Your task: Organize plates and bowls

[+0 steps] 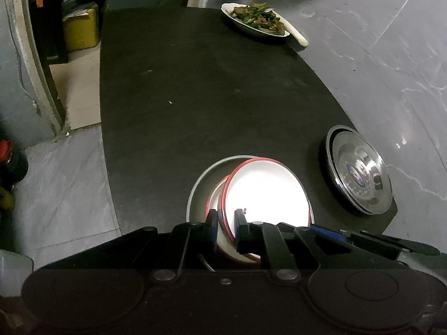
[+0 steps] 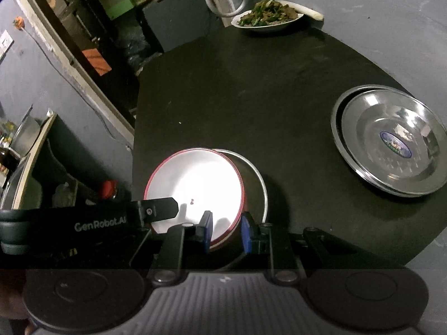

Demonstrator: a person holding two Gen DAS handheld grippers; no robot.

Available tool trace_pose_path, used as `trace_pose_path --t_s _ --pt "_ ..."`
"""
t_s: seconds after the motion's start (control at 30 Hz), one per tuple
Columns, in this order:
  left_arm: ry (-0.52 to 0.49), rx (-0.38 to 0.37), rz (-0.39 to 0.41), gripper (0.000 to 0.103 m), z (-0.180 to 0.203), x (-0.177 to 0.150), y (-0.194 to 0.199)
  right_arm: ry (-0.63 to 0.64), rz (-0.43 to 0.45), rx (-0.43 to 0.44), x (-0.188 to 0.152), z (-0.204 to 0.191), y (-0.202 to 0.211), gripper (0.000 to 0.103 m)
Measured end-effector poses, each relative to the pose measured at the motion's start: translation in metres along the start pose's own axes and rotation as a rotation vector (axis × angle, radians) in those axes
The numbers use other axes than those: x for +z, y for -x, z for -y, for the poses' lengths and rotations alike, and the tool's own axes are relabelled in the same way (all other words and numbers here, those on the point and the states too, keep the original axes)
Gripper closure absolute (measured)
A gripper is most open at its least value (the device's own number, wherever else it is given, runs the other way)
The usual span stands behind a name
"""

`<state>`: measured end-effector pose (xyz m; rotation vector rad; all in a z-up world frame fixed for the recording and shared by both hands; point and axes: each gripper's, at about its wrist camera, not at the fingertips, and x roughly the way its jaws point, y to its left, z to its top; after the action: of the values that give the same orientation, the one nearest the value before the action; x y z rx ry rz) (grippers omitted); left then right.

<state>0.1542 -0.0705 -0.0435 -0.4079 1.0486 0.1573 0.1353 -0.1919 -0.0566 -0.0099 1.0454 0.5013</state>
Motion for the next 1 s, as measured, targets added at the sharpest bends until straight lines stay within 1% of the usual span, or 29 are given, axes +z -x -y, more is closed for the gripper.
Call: trace_pose_path --t_s 0.23,0.33,0.4,0.57,0.73,0.87,1.0 --pt "-0.003 -0.001 -0.005 0.088 -0.001 -0.001 0.002 0.026 -0.044 0.003 0.007 0.0 -0.003 0.079" --pt "-0.002 0.016 -0.003 0.084 -0.002 -0.001 0.003 0.026 -0.044 0.015 0.008 0.001 -0.002 0.079" --pt "0.015 0.01 -0.002 0.084 -0.006 -0.002 0.004 0.027 -0.045 0.016 0.009 0.001 -0.003 0.079" --pt "0.026 0.001 0.003 0.084 -0.014 -0.003 0.007 0.039 -0.043 0.019 0.009 -0.002 -0.004 0.077" --pt "0.011 0.0 0.023 0.084 -0.014 -0.005 0.014 0.035 -0.036 0.016 0.007 -0.001 -0.003 0.076" --pt "0.01 -0.007 0.033 0.084 -0.015 -0.006 0.018 0.03 -0.018 0.012 0.006 -0.001 0.001 0.071" --pt "0.003 -0.003 0.052 0.084 -0.015 -0.007 0.022 0.016 0.003 0.012 0.004 0.0 0.006 0.07"
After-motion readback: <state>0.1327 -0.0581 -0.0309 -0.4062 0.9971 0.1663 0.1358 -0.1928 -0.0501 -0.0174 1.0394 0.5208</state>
